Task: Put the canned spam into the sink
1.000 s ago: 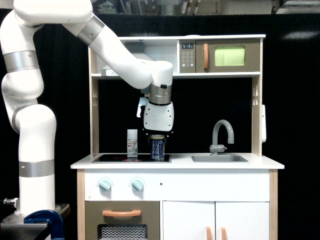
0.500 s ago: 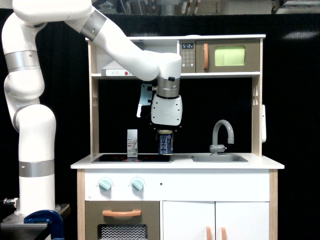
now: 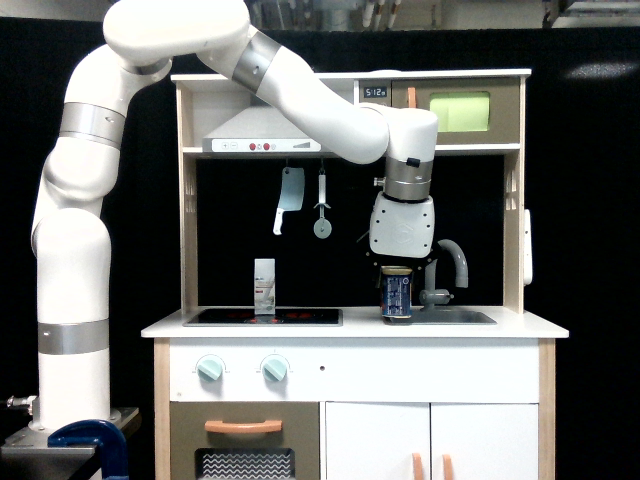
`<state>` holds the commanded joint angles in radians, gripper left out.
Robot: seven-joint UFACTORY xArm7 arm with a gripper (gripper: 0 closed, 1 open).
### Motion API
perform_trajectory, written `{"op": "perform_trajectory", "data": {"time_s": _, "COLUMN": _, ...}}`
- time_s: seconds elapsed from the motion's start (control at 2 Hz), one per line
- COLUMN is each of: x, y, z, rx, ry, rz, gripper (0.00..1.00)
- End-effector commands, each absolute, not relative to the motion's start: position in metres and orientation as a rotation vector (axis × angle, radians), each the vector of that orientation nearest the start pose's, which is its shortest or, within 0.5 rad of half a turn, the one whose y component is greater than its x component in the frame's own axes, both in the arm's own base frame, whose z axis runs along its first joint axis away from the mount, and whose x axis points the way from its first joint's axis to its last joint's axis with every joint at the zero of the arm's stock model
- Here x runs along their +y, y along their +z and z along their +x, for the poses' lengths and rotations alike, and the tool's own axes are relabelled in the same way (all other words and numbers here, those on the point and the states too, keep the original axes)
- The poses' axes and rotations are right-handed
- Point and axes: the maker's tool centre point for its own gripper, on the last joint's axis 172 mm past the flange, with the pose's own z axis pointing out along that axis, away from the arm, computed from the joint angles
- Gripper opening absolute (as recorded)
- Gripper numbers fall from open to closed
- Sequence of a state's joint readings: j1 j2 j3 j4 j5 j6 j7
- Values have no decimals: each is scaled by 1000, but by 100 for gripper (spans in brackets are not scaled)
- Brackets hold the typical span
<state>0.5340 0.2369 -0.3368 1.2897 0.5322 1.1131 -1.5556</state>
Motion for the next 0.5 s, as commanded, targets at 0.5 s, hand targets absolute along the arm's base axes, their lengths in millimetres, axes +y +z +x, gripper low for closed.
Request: {"op": "perform_trajectory", "data": {"time_s": 0.5, "x": 242, "y": 174, "z": 512, "rx": -1917, "ry": -308, "rz": -2035, "gripper": 100}}
